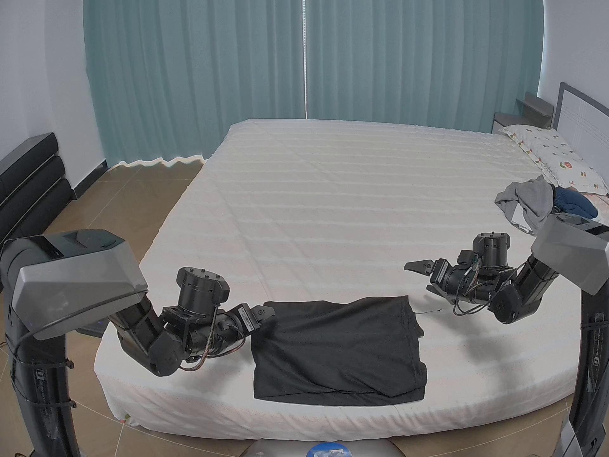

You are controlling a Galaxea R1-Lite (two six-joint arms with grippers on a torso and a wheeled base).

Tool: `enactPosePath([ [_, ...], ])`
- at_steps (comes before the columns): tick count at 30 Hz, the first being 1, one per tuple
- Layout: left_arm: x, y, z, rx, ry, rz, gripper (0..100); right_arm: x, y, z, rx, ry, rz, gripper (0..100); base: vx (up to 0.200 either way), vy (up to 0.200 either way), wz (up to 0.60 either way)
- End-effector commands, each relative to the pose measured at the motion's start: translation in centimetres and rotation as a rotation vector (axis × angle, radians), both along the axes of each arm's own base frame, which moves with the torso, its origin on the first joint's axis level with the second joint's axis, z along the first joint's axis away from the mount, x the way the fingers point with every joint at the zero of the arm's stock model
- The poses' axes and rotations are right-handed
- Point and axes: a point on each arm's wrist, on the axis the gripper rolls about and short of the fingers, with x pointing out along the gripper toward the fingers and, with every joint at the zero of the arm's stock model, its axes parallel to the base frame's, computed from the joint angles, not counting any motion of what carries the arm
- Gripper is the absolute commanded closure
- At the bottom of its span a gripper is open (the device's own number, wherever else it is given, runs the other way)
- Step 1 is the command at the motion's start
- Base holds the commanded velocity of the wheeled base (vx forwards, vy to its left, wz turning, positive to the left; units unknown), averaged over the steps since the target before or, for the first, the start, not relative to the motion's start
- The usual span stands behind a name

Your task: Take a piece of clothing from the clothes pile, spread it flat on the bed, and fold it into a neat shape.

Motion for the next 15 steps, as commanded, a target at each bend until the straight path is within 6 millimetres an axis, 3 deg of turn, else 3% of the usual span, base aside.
enactPosePath([
  [1,-0.5,0.5,3.6,-0.013,-0.098,0.053,0,-1.3,0.1,1.5,-0.054,-0.034,-0.002,0,0.0,0.0,0.0],
  [4,-1.1,1.8,7.3,-0.013,-0.207,0.124,0,-2.8,-0.4,4.9,-0.089,-0.116,-0.023,0,0.0,0.0,0.0],
  [5,-1.1,2.0,7.7,-0.013,-0.217,0.132,0,-3.0,-0.4,5.2,-0.091,-0.122,-0.025,0,0.0,0.0,0.0],
  [7,-2.2,3.5,10.8,-0.03,-0.296,0.173,0,-4.8,-0.6,7.6,-0.106,-0.167,-0.04,0,0.0,0.0,0.0],
  [11,-5.5,5.4,14.2,-0.031,-0.374,0.205,0,-8.5,-1.1,11.1,-0.127,-0.24,-0.046,0,0.0,0.0,0.0],
  [12,-5.5,5.4,14.2,-0.031,-0.374,0.205,0,-8.5,-1.1,11.1,-0.127,-0.24,-0.046,0,0.0,0.0,0.0],
  [13,-7.3,6.6,15.5,-0.006,-0.422,0.239,0,-10.6,-1.5,12.9,-0.143,-0.292,-0.043,0,0.0,0.0,0.0],
  [15,-9.2,7.9,16.9,0.03,-0.488,0.286,0,-12.9,-2.0,14.2,-0.17,-0.343,-0.041,0,0.0,0.0,0.0],
])
